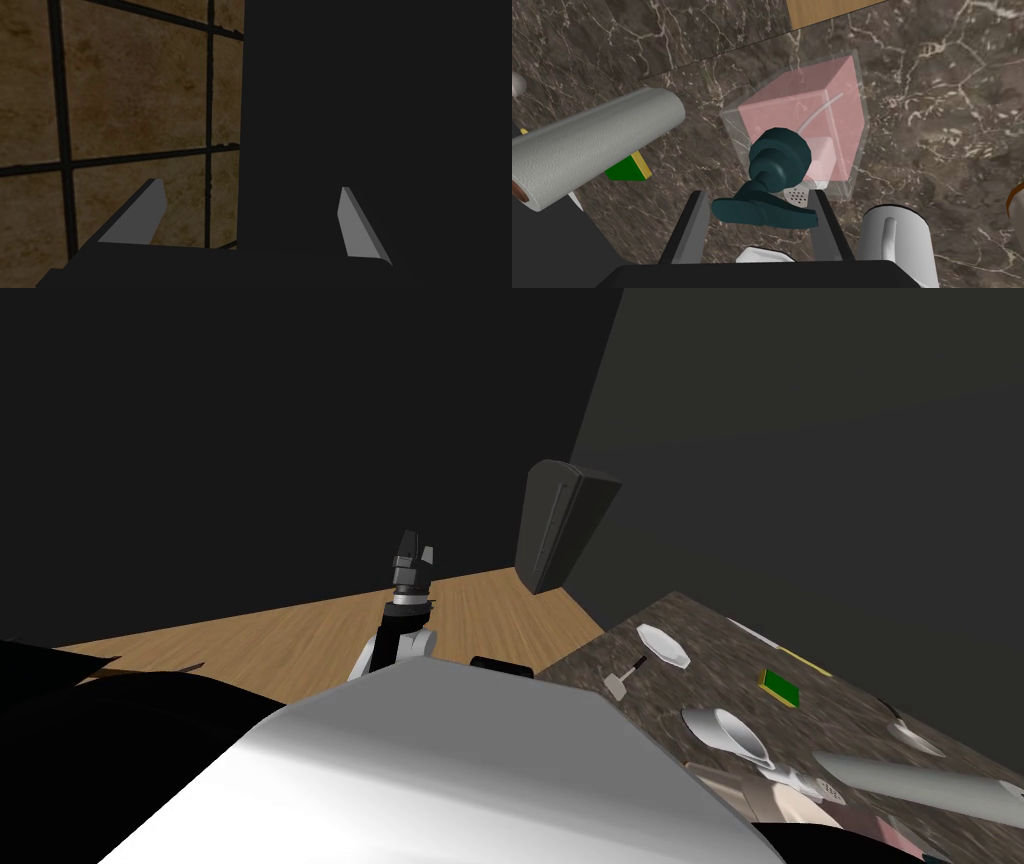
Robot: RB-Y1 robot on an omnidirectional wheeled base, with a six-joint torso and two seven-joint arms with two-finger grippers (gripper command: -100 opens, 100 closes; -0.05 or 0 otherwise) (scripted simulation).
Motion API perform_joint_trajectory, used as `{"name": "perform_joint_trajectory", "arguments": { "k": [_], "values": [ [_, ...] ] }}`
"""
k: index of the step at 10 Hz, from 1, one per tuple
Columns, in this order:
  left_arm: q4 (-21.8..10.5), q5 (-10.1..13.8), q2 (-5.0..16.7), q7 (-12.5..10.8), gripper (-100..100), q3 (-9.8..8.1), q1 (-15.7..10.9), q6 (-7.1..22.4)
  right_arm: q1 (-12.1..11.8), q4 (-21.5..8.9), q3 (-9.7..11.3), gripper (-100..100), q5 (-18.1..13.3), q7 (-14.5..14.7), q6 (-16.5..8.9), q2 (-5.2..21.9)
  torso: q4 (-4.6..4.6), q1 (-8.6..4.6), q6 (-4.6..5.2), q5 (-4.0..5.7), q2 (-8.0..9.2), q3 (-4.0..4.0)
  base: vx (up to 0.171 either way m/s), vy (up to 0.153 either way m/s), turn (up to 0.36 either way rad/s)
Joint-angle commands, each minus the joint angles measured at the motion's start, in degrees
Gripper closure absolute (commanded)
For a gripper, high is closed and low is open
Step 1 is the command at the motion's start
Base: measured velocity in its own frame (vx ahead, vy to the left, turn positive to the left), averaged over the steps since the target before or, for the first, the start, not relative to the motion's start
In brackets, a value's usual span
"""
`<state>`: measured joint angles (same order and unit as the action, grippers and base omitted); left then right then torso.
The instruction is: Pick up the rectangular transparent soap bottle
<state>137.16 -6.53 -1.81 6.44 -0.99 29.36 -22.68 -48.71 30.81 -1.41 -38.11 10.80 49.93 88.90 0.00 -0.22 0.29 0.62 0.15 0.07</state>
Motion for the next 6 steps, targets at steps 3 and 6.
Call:
{"name": "perform_joint_trajectory", "arguments": {
  "k": [3,6],
  "values": [
    [0.00,0.00,0.00,0.00,0,0.00,0.00,0.00,-1.91,1.41,-5.70,100,-3.76,-0.66,0.43,-0.77,-0.01,-0.01,0.08,0.06,0.00,0.00,0.028,0.001,-0.036],
    [0.00,0.00,0.00,0.00,0,0.00,0.00,0.00,-3.38,2.41,-10.36,100,-7.45,-1.20,1.03,-1.60,-0.01,0.00,0.11,0.05,0.02,0.01,0.027,0.000,-0.040]
  ]
}}
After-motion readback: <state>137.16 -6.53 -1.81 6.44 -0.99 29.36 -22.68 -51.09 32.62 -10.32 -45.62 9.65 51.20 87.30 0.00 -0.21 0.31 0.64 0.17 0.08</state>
